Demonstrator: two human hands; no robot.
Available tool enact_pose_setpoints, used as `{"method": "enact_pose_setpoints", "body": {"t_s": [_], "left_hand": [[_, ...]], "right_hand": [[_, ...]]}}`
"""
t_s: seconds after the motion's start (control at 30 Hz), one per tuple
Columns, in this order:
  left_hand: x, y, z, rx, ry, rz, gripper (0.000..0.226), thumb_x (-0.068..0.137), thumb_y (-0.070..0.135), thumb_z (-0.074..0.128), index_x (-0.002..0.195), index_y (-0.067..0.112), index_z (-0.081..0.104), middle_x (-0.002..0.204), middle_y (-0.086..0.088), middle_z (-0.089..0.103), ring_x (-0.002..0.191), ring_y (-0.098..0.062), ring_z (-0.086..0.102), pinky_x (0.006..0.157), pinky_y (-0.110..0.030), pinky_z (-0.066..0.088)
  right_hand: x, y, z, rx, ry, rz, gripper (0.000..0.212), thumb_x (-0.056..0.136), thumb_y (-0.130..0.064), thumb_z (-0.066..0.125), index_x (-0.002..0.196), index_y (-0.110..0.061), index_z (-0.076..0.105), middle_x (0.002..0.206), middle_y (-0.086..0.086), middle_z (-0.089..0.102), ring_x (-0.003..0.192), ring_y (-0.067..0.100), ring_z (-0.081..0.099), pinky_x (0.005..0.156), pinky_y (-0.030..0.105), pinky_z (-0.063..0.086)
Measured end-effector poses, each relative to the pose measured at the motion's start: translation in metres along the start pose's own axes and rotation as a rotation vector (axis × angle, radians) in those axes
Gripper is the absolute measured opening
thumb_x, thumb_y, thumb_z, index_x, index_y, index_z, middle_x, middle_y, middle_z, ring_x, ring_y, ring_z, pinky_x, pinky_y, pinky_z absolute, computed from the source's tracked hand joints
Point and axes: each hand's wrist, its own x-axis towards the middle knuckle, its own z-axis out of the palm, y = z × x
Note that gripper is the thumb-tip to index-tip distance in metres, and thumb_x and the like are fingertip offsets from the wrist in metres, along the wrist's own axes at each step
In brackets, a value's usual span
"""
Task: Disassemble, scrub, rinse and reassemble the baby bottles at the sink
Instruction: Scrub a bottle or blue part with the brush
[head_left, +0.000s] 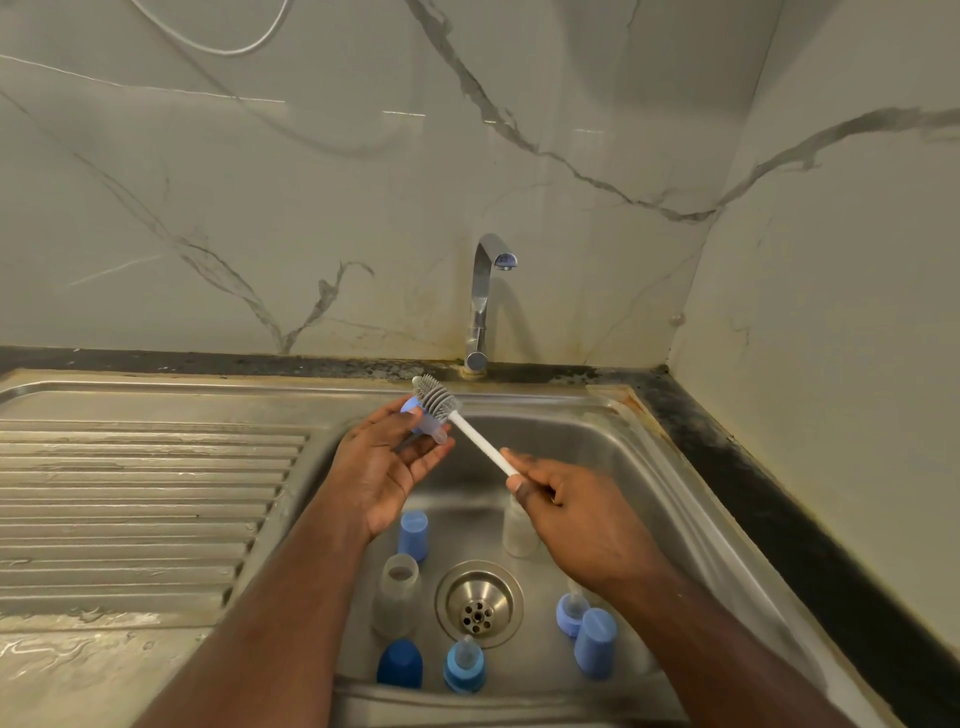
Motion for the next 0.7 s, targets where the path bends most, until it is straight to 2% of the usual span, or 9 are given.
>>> {"method": "enact_pose_setpoints", "body": {"t_s": [0.13,0.23,0.4,0.5,0.6,0.7], "left_hand": [[-0.0011,0.0,-0.0005,-0.008,0.004,-0.002,0.029,0.097,0.007,0.058,0.126,0.008,0.063,0.112,-0.02,0.074,0.101,-0.03,0.074,0.081,-0.039,0.062],[-0.0009,0.0003,-0.001,-0.02,0.012,0.005,0.028,0.098,0.009,0.058,0.125,0.009,0.064,0.118,-0.019,0.073,0.104,-0.027,0.073,0.082,-0.038,0.061],[-0.0045,0.0019,0.0025,-0.079,-0.015,-0.011,0.027,0.097,0.009,0.056,0.123,0.008,0.063,0.11,-0.018,0.075,0.094,-0.024,0.075,0.078,-0.035,0.063],[-0.0045,0.0037,0.0028,-0.098,-0.005,-0.017,0.028,0.097,0.009,0.054,0.123,0.009,0.063,0.11,-0.018,0.075,0.095,-0.025,0.074,0.078,-0.035,0.061],[-0.0043,0.0048,0.0039,-0.122,-0.01,-0.033,0.024,0.098,0.012,0.053,0.119,0.006,0.062,0.098,-0.016,0.075,0.084,-0.021,0.075,0.072,-0.031,0.062],[-0.0044,0.0032,0.0047,-0.076,-0.006,-0.013,0.026,0.096,0.019,0.064,0.118,0.004,0.064,0.095,-0.014,0.074,0.079,-0.017,0.073,0.069,-0.028,0.061]], "right_hand": [[0.0043,0.0025,-0.001,0.013,0.014,0.039,0.04,0.105,-0.039,0.046,0.144,-0.04,0.048,0.099,-0.012,0.068,0.071,0.0,0.059,0.061,0.009,0.046],[0.0,0.0011,0.0005,0.045,-0.005,-0.001,0.038,0.104,-0.039,0.048,0.142,-0.043,0.05,0.082,-0.012,0.065,0.061,-0.006,0.053,0.056,0.01,0.042],[0.0038,0.0033,-0.0014,0.028,0.006,0.033,0.04,0.104,-0.039,0.047,0.145,-0.04,0.047,0.096,-0.013,0.067,0.07,0.0,0.058,0.063,0.012,0.048],[0.0006,0.0028,0.0003,0.07,0.005,0.011,0.039,0.103,-0.04,0.049,0.142,-0.043,0.05,0.082,-0.011,0.066,0.061,-0.003,0.054,0.057,0.011,0.046],[0.002,0.0026,0.0017,0.039,-0.004,0.01,0.039,0.103,-0.041,0.048,0.142,-0.043,0.049,0.089,-0.014,0.068,0.068,0.001,0.059,0.061,0.011,0.048],[0.0045,0.0036,0.0022,0.02,-0.018,0.01,0.04,0.104,-0.04,0.047,0.144,-0.041,0.048,0.089,-0.016,0.065,0.066,-0.001,0.056,0.059,0.008,0.044]]}}
